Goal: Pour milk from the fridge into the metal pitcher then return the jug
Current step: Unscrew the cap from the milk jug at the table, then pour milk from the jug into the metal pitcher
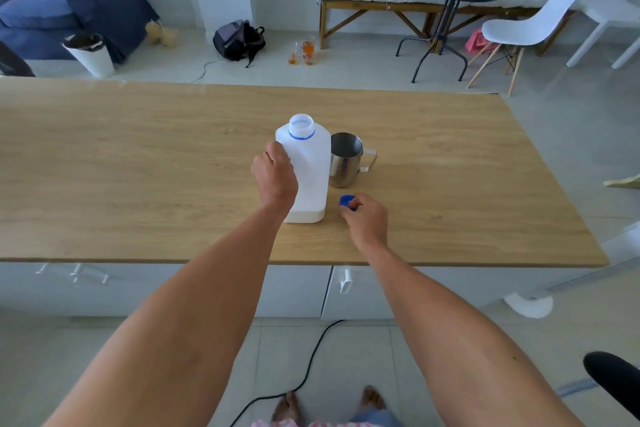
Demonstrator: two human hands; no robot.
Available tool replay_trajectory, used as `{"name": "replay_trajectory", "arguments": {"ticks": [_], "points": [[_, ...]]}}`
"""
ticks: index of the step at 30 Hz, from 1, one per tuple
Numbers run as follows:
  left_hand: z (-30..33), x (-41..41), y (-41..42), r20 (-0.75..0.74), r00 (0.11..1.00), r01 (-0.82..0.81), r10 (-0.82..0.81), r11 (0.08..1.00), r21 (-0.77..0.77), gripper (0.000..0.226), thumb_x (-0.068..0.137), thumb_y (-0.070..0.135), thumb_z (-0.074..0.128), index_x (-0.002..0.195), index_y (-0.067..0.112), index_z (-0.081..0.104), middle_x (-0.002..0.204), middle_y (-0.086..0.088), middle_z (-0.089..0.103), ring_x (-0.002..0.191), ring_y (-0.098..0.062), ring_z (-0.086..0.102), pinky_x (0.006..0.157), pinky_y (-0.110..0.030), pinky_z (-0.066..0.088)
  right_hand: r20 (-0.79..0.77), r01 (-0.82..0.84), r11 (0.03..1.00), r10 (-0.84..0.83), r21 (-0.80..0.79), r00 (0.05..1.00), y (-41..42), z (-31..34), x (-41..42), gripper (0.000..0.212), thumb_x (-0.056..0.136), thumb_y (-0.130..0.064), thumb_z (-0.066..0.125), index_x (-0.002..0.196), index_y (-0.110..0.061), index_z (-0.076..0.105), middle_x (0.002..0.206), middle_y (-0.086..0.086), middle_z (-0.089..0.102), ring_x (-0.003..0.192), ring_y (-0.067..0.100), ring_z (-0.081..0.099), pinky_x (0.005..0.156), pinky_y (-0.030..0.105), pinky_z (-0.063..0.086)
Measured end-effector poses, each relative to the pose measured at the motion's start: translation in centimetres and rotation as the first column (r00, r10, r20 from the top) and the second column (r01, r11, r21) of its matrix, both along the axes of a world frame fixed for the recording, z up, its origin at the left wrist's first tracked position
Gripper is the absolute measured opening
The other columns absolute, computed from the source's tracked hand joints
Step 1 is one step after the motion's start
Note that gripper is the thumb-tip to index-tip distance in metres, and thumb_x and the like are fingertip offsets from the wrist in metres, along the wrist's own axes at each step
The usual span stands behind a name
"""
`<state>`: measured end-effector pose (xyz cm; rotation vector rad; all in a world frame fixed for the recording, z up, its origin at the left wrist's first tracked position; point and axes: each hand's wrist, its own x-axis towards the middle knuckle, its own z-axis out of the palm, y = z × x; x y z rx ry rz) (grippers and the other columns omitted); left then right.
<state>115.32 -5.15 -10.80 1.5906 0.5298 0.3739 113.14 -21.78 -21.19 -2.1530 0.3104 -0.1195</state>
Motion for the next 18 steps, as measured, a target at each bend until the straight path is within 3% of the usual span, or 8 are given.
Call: {"name": "replay_trajectory", "arguments": {"ticks": [4,7,10,12,15,18], "points": [[-0.2,0.1,-0.2,0.010,0.999,-0.035,0.035,0.999,-0.010,0.032,0.086,0.020,0.034,0.057,0.021,0.020,0.058,0.000,0.025,0.068,-0.024,0.023,0.058,-0.040,0.022,-0.029,-0.035,0.998,0.034,-0.057,0.999,0.4,-1.6,-0.1,0.013,0.088,-0.013,0.080,0.081,-0.008,0.069,0.081,-0.003,0.067,0.077,0.015,0.063,0.060,0.016,0.041],[-0.1,0.1,-0.3,0.012,0.999,-0.051,0.051,0.999,-0.012,0.032,0.085,0.022,0.034,0.056,0.023,0.020,0.058,0.002,0.023,0.069,-0.024,0.022,0.058,-0.041,0.022,-0.038,-0.045,0.996,0.043,-0.073,0.998,0.5,-2.2,-0.2,0.013,0.084,-0.014,0.082,0.082,-0.010,0.070,0.079,-0.001,0.069,0.076,0.020,0.067,0.062,0.024,0.049],[-0.2,0.1,-0.3,0.010,0.998,-0.064,0.064,0.998,-0.001,0.028,0.084,0.027,0.033,0.062,0.013,0.023,0.066,-0.008,0.026,0.068,-0.023,0.023,0.057,-0.041,0.022,-0.023,-0.067,0.992,0.065,-0.104,0.998,0.5,-1.6,-0.5,0.020,0.080,-0.023,0.083,0.090,-0.015,0.067,0.085,-0.006,0.067,0.079,0.016,0.064,0.066,0.031,0.054],[-0.3,0.1,-0.3,0.012,0.997,-0.075,0.075,0.997,0.000,0.031,0.084,0.029,0.033,0.066,0.004,0.026,0.069,-0.009,0.028,0.068,-0.023,0.023,0.057,-0.041,0.023,-0.015,-0.039,0.992,0.037,-0.116,0.999,0.6,-0.1,-0.2,0.022,0.078,-0.030,0.077,0.093,-0.020,0.064,0.093,-0.008,0.066,0.085,0.015,0.062,0.071,0.035,0.055],[-0.3,-0.1,-0.4,0.012,0.996,-0.083,0.083,0.997,-0.011,0.034,0.085,0.030,0.033,0.068,0.001,0.028,0.069,-0.009,0.030,0.067,-0.022,0.024,0.056,-0.040,0.024,0.033,0.082,0.997,-0.082,-0.005,0.996,0.2,3.1,1.7,0.020,0.085,-0.030,0.062,0.102,-0.018,0.060,0.109,-0.005,0.062,0.090,0.017,0.059,0.082,0.043,0.055],[-0.1,-0.1,-0.5,0.008,0.996,-0.091,0.091,0.996,-0.001,0.035,0.086,0.030,0.033,0.068,0.000,0.029,0.068,-0.010,0.031,0.066,-0.021,0.024,0.056,-0.040,0.024,0.138,0.095,0.995,-0.094,0.002,0.986,-0.6,6.3,4.4,0.029,0.101,-0.021,0.049,0.127,-0.009,0.053,0.134,0.004,0.053,0.100,0.020,0.054,0.088,0.039,0.048]]}}
